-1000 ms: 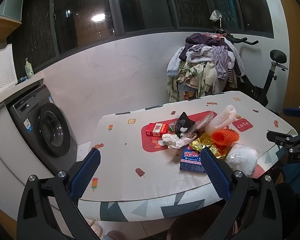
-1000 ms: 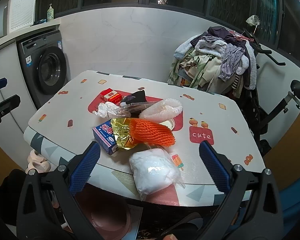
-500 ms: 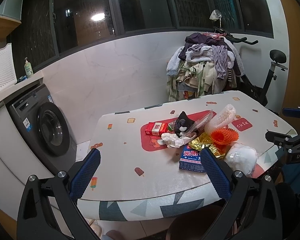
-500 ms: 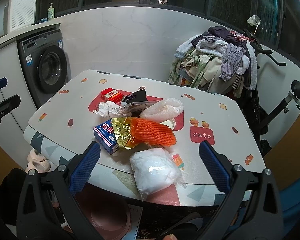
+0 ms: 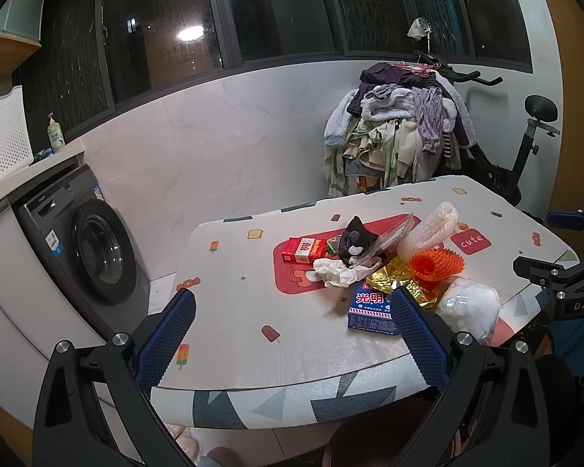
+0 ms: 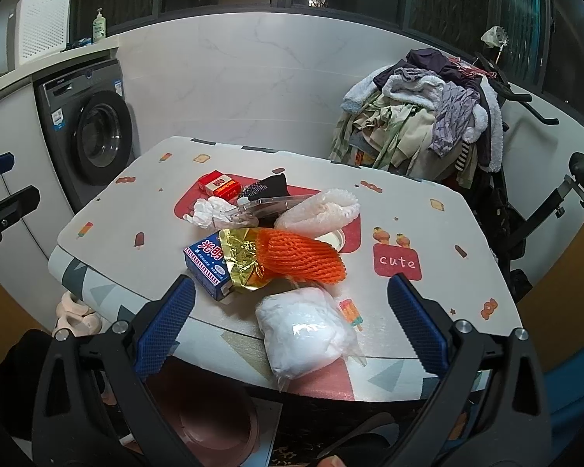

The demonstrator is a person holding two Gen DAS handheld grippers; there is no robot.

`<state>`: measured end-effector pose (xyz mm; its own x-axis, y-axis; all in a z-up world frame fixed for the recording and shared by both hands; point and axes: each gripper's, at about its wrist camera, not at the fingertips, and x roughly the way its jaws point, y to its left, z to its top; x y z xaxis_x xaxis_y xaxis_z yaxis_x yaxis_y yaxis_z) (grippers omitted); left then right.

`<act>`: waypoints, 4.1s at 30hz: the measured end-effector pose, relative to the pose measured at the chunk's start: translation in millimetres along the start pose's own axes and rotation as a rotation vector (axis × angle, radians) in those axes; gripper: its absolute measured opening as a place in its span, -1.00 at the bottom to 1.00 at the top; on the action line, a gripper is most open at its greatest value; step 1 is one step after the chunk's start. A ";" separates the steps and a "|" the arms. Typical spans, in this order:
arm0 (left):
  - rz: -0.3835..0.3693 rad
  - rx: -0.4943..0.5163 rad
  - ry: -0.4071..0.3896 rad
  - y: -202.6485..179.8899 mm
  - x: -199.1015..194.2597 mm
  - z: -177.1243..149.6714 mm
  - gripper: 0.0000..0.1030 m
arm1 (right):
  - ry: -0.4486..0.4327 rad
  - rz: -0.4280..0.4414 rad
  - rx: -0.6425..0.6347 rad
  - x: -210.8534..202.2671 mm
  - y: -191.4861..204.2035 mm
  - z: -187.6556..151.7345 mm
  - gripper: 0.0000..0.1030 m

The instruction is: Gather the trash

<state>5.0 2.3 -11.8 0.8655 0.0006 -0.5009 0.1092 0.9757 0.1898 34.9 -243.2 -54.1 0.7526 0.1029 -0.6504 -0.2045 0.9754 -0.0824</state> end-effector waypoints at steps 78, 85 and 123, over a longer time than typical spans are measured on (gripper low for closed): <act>-0.393 -0.389 0.296 29.9 140.5 -37.6 0.44 | 0.087 0.037 0.213 85.1 -86.7 -47.3 0.53; -0.483 -0.734 0.445 49.2 238.0 -27.0 0.27 | 0.077 0.023 0.231 84.9 -93.1 -46.9 0.53; -0.297 -0.207 0.318 50.8 141.8 -11.9 -0.60 | 0.028 0.144 0.233 52.5 -51.8 -62.9 0.53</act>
<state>127.5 54.6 -83.2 0.6157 -0.2493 -0.7475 0.2014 0.9669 -0.1566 45.7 -300.6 -131.5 0.7081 0.2417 -0.6635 -0.1566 0.9699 0.1862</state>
